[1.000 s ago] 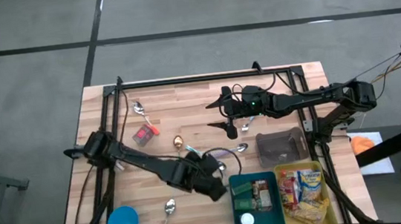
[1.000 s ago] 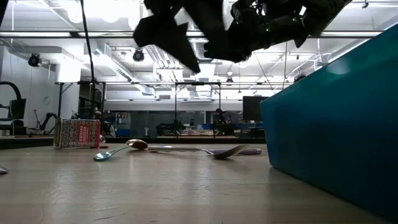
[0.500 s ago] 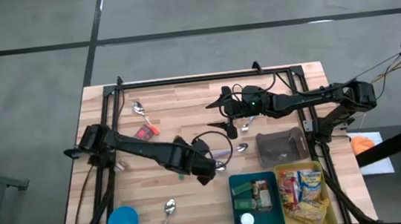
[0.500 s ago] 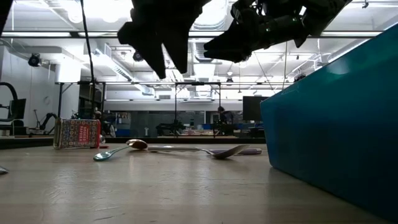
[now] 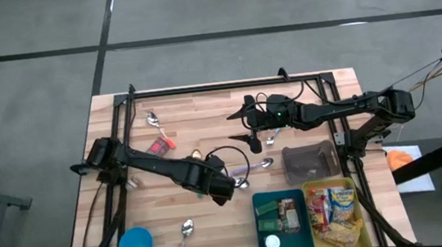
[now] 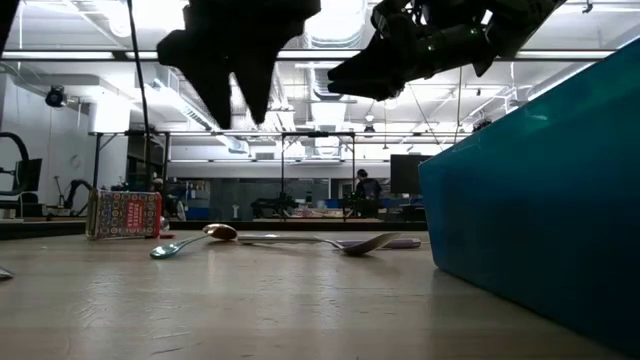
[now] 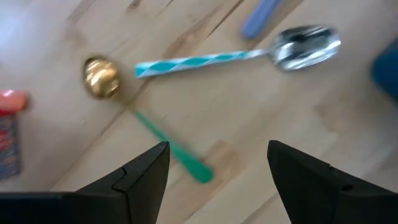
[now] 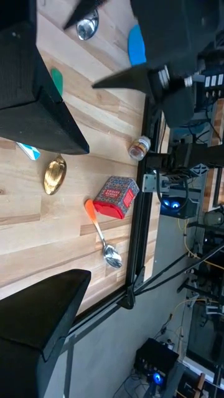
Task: Pick & Place Food Item
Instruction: Put the red seasoning can into the blue bin
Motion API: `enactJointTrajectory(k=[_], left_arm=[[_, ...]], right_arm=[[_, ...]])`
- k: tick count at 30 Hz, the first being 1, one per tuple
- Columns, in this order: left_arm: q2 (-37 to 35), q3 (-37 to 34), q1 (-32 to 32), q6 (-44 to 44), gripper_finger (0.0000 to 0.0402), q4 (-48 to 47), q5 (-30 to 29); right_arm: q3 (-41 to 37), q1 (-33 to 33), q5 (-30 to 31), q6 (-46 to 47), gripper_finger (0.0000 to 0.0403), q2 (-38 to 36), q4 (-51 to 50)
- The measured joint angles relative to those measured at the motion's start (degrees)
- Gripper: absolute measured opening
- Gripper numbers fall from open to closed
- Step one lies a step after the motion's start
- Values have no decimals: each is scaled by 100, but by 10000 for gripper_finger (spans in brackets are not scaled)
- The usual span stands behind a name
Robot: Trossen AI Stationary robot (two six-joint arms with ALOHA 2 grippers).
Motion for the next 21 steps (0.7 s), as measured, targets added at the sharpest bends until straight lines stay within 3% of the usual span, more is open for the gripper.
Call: enactJointTrajectory(k=[9,15,21], left_arm=[[-24,0,264,-295,273,-985,0],[-108,-3,358,-971,273,-1922,-146],[-733,-604,435,-1226,273,-1860,-327]], right_arm=[[0,0,0,0,315,0,-1],[0,-1,0,0,315,0,0],[0,-1,0,0,315,0,0]])
